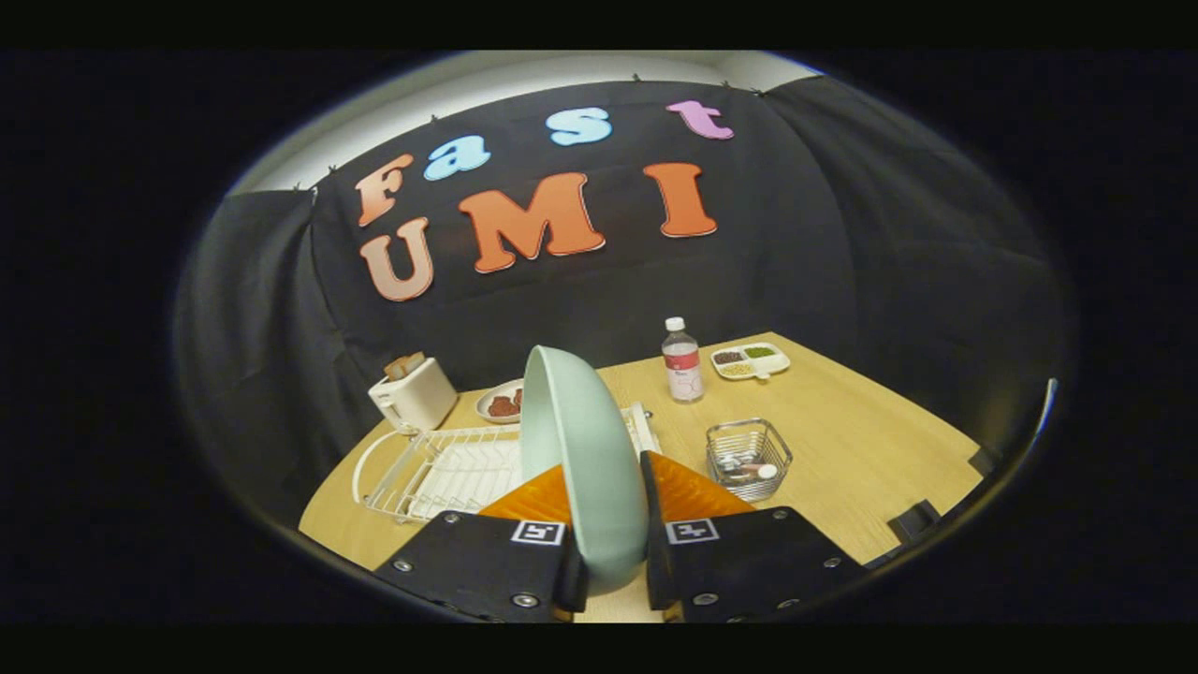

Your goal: Take the plate from the dish rack, then take the spoon from the basket and place it into the plate.

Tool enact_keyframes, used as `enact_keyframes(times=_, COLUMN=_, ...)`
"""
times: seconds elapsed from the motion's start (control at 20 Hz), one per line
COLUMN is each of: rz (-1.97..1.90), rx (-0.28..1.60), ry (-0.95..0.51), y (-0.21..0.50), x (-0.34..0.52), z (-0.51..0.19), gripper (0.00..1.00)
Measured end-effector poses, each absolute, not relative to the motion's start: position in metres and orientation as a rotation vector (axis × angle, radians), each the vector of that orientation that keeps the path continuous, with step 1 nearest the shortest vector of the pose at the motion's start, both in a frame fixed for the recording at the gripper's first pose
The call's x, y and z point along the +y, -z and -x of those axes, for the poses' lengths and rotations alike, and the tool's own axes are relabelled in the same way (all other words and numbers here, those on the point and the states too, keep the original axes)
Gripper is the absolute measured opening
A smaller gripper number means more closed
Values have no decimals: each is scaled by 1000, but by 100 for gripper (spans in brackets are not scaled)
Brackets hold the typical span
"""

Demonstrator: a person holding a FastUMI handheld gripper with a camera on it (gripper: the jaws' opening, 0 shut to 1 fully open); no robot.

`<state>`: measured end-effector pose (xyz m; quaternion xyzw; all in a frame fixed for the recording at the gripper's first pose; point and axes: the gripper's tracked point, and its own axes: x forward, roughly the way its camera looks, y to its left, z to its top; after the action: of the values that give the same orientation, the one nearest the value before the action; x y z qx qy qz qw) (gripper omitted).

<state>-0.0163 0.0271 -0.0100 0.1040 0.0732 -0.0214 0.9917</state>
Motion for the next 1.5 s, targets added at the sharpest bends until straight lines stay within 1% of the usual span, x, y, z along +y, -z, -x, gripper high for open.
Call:
enact_keyframes(times=0.3, rz=-334, rx=236, ry=-33, y=67, x=29, z=55, gripper=25)
enact_keyframes(times=0.65, rz=-545, rx=383, ry=-113, y=142, x=51, z=75, gripper=25)
enact_keyframes(times=1.15, rz=-768, rx=490, ry=-104, y=191, x=72, z=72, gripper=25)
enact_keyframes(times=1.3, rz=-780, rx=509, ry=-102, y=203, x=79, z=66, gripper=25)
enact_keyframes(times=1.5, rz=-777, rx=525, ry=-90, y=205, x=77, z=64, gripper=28)
